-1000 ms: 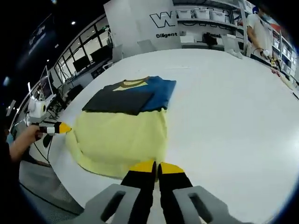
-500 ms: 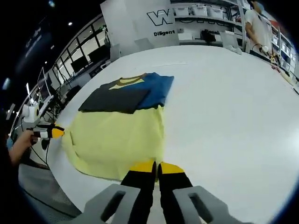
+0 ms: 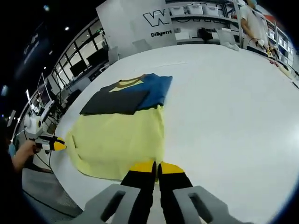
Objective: Fold the garment on the visible template until the final outline fits inside the template.
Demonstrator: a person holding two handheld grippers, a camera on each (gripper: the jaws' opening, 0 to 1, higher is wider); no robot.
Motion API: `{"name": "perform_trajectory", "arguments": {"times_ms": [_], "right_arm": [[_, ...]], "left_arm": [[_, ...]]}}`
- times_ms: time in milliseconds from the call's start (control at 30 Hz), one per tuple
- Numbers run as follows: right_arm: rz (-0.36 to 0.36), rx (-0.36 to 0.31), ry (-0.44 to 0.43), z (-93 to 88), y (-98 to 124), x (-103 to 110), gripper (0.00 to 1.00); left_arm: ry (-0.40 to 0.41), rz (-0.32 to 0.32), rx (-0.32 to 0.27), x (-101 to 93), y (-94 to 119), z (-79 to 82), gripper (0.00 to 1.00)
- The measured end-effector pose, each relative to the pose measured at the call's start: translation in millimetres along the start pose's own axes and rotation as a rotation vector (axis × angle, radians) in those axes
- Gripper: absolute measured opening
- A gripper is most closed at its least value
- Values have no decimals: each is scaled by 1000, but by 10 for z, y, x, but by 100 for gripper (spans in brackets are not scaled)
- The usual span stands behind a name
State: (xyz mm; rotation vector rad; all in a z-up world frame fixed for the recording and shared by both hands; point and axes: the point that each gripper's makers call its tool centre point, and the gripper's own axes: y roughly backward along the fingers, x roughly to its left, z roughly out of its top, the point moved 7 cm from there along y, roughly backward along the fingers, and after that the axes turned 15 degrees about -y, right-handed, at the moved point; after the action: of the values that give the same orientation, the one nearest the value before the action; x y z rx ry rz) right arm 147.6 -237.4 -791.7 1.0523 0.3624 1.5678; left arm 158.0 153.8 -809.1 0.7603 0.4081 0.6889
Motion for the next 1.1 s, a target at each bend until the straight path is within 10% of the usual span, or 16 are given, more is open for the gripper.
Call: {"name": "perform_trajectory", "arguments": {"times_ms": [633, 1100], "right_arm": [[53, 62, -16, -157, 397, 76, 0], [223, -118, -115, 389, 522, 380, 0]], "left_arm": [[66, 54, -130, -42, 487, 156, 1], [103, 169, -265, 187, 689, 536, 1]]}}
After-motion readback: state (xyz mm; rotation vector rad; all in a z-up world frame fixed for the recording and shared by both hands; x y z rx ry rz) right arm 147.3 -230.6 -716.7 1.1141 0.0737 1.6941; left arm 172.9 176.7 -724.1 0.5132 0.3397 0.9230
